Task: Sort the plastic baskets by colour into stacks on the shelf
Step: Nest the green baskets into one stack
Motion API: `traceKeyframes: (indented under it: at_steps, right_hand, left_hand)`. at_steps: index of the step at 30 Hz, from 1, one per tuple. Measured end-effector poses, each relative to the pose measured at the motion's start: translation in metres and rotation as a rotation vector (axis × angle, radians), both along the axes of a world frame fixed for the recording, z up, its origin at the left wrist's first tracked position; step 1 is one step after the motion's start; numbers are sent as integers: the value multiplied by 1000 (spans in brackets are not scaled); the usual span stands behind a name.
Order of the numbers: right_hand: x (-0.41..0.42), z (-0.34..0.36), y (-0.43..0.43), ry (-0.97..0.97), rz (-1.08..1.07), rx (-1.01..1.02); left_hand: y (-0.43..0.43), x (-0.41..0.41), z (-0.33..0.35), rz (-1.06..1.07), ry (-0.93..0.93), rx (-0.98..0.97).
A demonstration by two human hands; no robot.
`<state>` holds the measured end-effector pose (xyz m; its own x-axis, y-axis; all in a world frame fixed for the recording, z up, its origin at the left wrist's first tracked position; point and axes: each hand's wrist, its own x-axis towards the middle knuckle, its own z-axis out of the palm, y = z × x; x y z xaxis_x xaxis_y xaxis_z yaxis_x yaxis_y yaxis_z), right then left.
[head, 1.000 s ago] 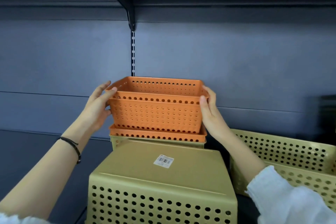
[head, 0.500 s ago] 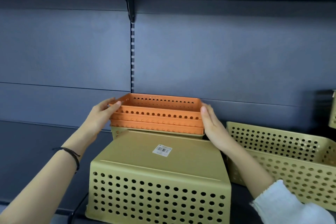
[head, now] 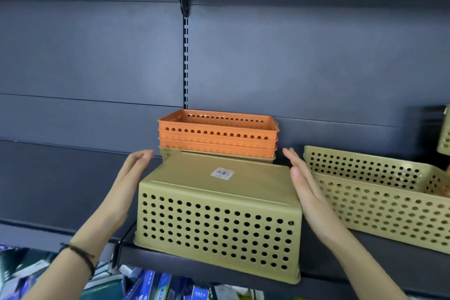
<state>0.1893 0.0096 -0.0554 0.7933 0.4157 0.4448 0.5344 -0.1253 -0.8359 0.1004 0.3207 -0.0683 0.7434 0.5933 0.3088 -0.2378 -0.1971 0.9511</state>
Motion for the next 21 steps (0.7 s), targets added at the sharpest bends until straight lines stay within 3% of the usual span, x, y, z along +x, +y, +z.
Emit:
traceKeyframes:
  at_steps: [5, 11, 16, 21]
  right_hand:
    - [-11, -32, -9, 37, 4, 53]
    - [-10, -11, 5, 35, -112, 370]
    - [-7, 36, -8, 235, -60, 405]
    - [19, 78, -30, 445, -157, 471]
  left_hand:
    - [-32, -19, -10, -62, 1, -88]
    - [-40, -26, 6, -13, 35, -121]
    - [-36, -29, 58, -81, -91, 40]
    - [-28, -33, 69, -459, -105, 327]
